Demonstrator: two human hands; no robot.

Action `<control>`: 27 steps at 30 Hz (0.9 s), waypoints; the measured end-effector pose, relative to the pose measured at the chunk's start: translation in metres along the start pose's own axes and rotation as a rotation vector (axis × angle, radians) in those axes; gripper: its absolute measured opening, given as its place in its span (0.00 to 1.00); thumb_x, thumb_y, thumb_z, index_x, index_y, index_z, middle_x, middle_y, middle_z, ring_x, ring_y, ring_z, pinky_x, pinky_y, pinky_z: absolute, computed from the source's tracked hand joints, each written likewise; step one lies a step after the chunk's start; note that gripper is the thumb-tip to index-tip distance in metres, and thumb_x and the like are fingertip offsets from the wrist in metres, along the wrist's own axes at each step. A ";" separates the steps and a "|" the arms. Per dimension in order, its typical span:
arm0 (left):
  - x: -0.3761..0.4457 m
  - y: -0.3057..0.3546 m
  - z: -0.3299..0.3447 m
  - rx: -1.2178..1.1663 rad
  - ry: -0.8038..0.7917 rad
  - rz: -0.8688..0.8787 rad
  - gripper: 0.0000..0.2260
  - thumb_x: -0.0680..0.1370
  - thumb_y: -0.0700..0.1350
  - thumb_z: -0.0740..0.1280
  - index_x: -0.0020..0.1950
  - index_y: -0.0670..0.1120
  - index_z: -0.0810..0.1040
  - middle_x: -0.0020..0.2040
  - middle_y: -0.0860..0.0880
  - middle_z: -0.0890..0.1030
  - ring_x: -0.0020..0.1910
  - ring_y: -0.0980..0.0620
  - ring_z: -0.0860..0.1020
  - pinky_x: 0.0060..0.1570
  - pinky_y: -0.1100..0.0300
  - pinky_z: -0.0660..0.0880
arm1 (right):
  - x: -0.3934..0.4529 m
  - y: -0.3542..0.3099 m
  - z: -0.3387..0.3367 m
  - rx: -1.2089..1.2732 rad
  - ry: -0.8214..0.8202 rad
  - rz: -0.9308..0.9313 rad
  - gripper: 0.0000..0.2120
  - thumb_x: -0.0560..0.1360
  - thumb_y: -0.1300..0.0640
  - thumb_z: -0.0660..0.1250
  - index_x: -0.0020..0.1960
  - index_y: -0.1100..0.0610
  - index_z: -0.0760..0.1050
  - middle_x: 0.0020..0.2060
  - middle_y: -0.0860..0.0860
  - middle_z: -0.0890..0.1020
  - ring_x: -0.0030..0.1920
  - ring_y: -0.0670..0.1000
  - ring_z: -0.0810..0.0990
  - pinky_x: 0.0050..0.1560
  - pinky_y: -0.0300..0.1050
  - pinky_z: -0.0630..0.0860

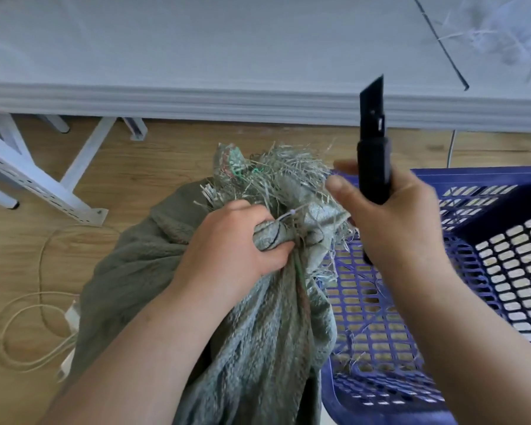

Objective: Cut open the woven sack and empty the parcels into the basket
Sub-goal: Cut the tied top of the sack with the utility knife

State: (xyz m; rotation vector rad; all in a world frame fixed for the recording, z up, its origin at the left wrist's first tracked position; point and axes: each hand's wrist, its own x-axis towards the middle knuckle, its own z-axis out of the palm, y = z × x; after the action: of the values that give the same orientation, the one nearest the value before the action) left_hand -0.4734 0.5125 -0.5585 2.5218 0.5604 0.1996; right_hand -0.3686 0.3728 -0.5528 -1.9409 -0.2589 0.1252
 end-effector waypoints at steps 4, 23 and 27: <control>0.001 0.000 0.004 0.029 0.006 0.024 0.15 0.69 0.58 0.72 0.48 0.50 0.80 0.45 0.54 0.75 0.44 0.52 0.75 0.44 0.54 0.73 | -0.006 -0.010 0.005 -0.064 -0.251 -0.185 0.07 0.68 0.54 0.77 0.43 0.43 0.83 0.33 0.38 0.81 0.35 0.36 0.77 0.39 0.29 0.70; -0.008 0.006 -0.009 0.121 0.211 0.295 0.34 0.63 0.59 0.73 0.64 0.49 0.65 0.67 0.50 0.67 0.72 0.53 0.62 0.69 0.54 0.56 | -0.004 0.002 0.003 0.369 -0.646 0.275 0.10 0.62 0.51 0.74 0.39 0.55 0.79 0.32 0.49 0.76 0.32 0.47 0.72 0.30 0.36 0.70; -0.012 0.014 -0.009 -0.263 -0.021 0.264 0.30 0.69 0.49 0.73 0.65 0.56 0.59 0.64 0.59 0.75 0.66 0.62 0.71 0.68 0.63 0.64 | -0.008 -0.001 0.007 0.538 -0.654 0.272 0.08 0.64 0.55 0.72 0.40 0.57 0.79 0.30 0.48 0.77 0.30 0.46 0.71 0.27 0.34 0.70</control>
State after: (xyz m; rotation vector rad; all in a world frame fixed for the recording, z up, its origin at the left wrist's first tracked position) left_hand -0.4815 0.5008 -0.5440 2.3289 0.1765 0.3217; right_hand -0.3778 0.3777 -0.5546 -1.3391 -0.3449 0.9218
